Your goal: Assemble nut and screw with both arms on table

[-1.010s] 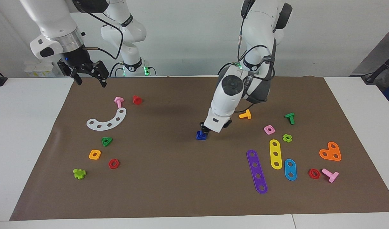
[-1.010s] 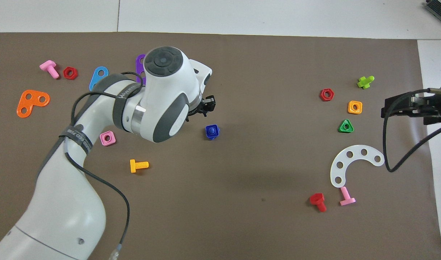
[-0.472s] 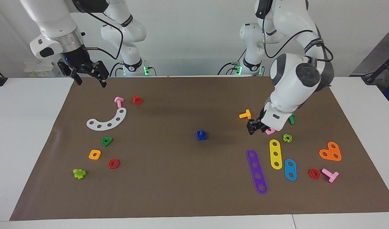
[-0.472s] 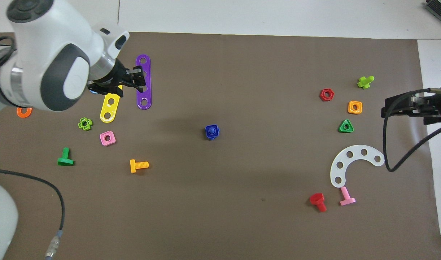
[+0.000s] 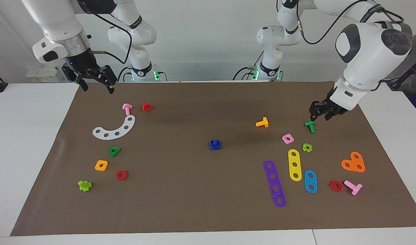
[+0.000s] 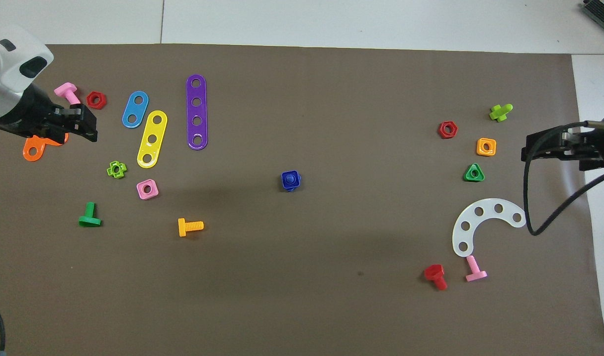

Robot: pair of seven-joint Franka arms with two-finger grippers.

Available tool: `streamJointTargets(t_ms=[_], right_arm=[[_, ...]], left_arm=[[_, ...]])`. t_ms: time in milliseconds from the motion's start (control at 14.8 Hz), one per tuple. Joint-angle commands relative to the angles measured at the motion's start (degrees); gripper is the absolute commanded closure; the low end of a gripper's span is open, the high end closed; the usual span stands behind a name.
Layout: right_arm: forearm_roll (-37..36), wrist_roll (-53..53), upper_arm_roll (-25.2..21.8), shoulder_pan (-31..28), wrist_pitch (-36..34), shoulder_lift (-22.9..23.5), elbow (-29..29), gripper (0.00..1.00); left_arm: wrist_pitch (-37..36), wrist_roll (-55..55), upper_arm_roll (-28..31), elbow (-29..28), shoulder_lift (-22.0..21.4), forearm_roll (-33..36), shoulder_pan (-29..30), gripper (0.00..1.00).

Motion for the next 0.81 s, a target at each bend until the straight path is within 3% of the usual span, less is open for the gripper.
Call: streamJointTargets(t_ms=[0, 741], right_arm=[[1.08, -1.38, 0.35, -0.7, 0.55, -0.66, -1.0, 0.0], [1.08, -1.38, 0.35, -1.14, 1.34, -1.1, -2.14, 0.0]], left_arm=[[-0.02, 0.47, -0.22, -4.12, -6.26, 1.64, 1.08, 0.01], [-2.39, 3.53, -0.13, -2.63, -8.65, 4.02, 1.08, 0.01]])
